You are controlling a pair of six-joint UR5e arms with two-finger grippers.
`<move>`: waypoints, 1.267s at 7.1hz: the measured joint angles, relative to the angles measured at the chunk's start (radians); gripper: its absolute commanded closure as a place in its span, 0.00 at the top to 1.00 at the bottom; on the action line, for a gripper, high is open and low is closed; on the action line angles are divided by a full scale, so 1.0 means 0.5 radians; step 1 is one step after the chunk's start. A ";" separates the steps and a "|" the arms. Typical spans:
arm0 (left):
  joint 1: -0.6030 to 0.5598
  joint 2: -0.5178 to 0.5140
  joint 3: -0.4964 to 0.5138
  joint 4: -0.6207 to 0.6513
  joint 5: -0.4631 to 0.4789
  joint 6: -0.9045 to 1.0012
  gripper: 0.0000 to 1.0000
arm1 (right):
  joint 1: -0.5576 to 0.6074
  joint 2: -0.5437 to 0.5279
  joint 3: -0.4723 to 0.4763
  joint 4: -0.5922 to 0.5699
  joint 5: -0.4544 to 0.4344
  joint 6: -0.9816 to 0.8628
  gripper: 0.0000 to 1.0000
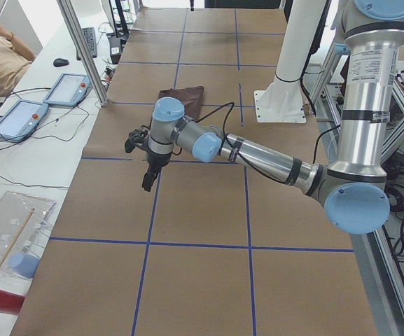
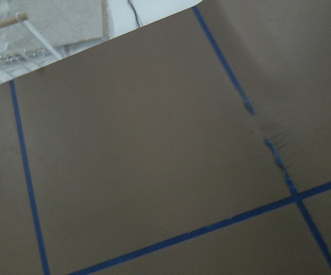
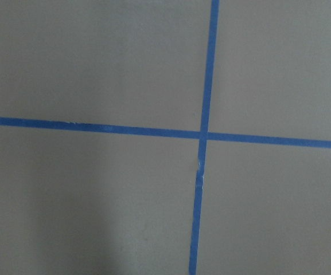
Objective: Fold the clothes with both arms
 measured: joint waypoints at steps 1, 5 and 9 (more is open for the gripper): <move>-0.153 0.058 0.123 0.007 -0.168 0.171 1.00 | 0.021 -0.109 0.023 0.053 0.073 -0.004 1.00; -0.432 0.310 0.515 -0.013 -0.443 0.680 1.00 | 0.080 -0.250 0.042 0.088 0.181 0.002 1.00; -0.429 0.319 0.326 0.096 -0.435 0.490 1.00 | 0.110 -0.277 0.102 0.090 0.195 0.014 1.00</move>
